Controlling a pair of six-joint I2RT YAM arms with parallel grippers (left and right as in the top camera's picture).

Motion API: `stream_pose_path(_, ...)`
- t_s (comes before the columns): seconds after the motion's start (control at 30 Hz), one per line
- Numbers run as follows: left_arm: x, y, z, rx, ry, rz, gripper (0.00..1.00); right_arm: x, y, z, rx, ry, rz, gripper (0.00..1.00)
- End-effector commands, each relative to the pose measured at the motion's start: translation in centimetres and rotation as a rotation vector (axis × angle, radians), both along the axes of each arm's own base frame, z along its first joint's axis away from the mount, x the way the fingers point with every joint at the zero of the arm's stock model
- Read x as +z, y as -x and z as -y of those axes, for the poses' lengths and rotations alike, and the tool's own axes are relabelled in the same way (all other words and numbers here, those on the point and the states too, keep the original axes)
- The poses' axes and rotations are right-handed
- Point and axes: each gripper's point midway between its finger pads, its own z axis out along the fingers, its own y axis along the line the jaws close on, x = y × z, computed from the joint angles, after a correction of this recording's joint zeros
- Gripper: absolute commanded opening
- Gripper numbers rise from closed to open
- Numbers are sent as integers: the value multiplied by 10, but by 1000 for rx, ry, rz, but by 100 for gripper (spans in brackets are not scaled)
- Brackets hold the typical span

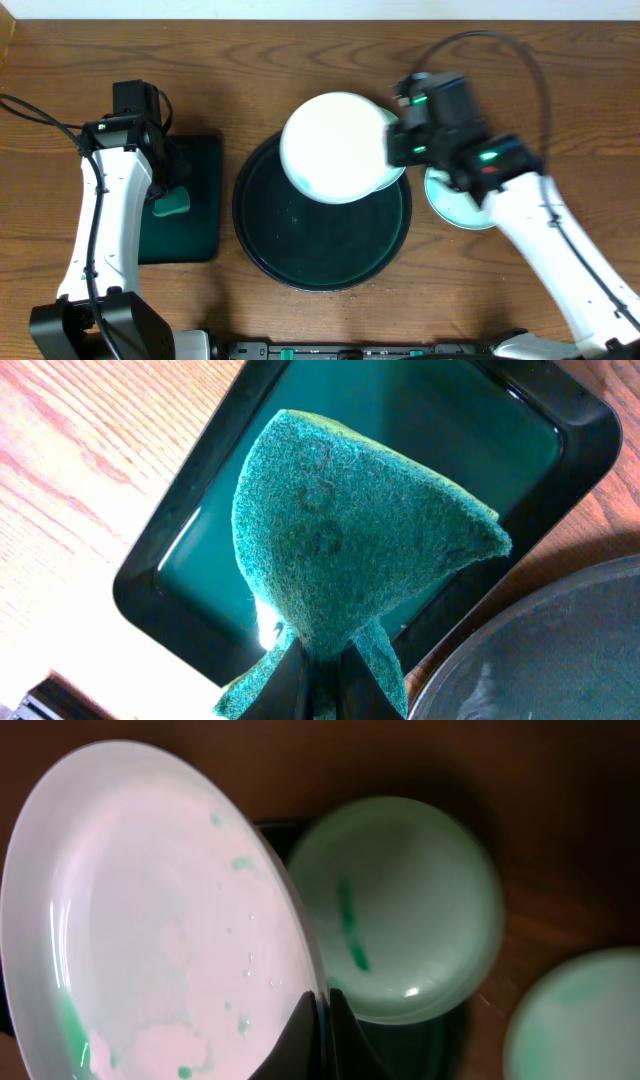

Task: Clean dirty plates on tray and stack at the side
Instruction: 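Lift the scrubbed plate with right gripper and carry it right, then lower the plate onto the first cleaned plate and release, then move right gripper to the last plate and drag it to tray center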

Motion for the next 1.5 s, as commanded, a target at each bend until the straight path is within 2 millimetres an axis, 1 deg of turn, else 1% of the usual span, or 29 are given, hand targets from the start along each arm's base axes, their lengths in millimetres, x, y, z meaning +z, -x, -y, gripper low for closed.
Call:
stream_pose_path(0.0, -1, 0, -2, -10, -7, -8, 7, 19, 1, 39, -100, -125, -45, 1)
stream_pose_path(0.03, -1, 0, -2, -10, -7, -8, 7, 16, 0, 53, -137, -121, -61, 1)
stream_pose_path(0.07, -1, 0, -2, -10, -7, -8, 7, 10, 1, 73, -197, -108, -91, 1)
stream_pose_path(0.13, -1, 0, -2, -9, -7, -8, 7, -8, 7, 120, -360, -42, -171, 1)
stream_pose_path(0.2, -1, 0, -2, -9, -7, -8, 7, -30, 20, 166, -503, 52, -255, 1)
stream_pose_path(0.27, 0, -1, -2, -9, -8, -5, 7, -44, 29, 186, -553, 89, -299, 1)
stream_pose_path(0.37, 0, -3, -2, -9, -9, 3, 7, -70, 40, 206, -584, 134, -356, 1)
stream_pose_path(0.47, 0, -4, -3, -9, -10, 11, 7, -95, 50, 221, -629, 184, -401, 1)
stream_pose_path(0.57, 1, -6, -3, -9, -11, 16, 7, -116, 53, 225, -639, 191, -415, 1)
stream_pose_path(0.67, 1, -6, -3, -9, -11, 18, 7, -130, 56, 225, -642, 199, -419, 2)
stream_pose_path(0.73, 1, -6, -3, -9, -11, 17, 7, -131, 58, 230, -654, 223, -419, 2)
stream_pose_path(0.77, 1, -6, -3, -9, -11, 18, 8, -131, 58, 231, -659, 232, -414, 5)
stream_pose_path(0.83, 1, -6, -3, -9, -11, 18, 7, -130, 55, 233, -662, 233, -403, 11)
stream_pose_path(0.87, 1, -6, -3, -9, -11, 18, 7, -128, 53, 233, -663, 232, -396, 18)
stream_pose_path(0.97, 1, -6, -3, -9, -11, 18, 7, -121, 43, 228, -624, 209, -359, 24)
stream_pose_path(1.03, 1, -6, -3, -9, -11, 18, 7, -109, 31, 218, -564, 177, -322, 27)
stream_pose_path(1.07, 1, -6, -3, -9, -11, 18, 7, -98, 23, 211, -532, 149, -293, 29)
stream_pose_path(1.13, 1, -6, -3, -9, -11, 18, 7, -80, 8, 196, -470, 95, -241, 33)
stream_pose_path(1.2, 1, -6, -3, -9, -11, 19, 7, -61, -11, 174, -391, 41, -191, 36)
stream_pose_path(1.27, 1, -7, -3, -9, -12, 21, 7, -49, -28, 152, -309, 19, -159, 39)
stream_pose_path(1.3, 1, -8, -3, -9, -12, 23, 7, -46, -39, 136, -250, 17, -147, 41)
stream_pose_path(1.33, 1, -8, -3, -9, -12, 25, 7, -45, -45, 127, -218, 17, -142, 43)
stream_pose_path(1.37, 1, -8, -3, -9, -12, 26, 7, -46, -53, 114, -175, 19, -143, 45)
stream_pose_path(1.43, 1, -10, -3, -9, -13, 32, 7, -53, -70, 86, -82, 40, -156, 51)
stream_pose_path(1.47, 1, -10, -3, -9, -13, 34, 7, -59, -77, 73, -40, 54, -167, 52)
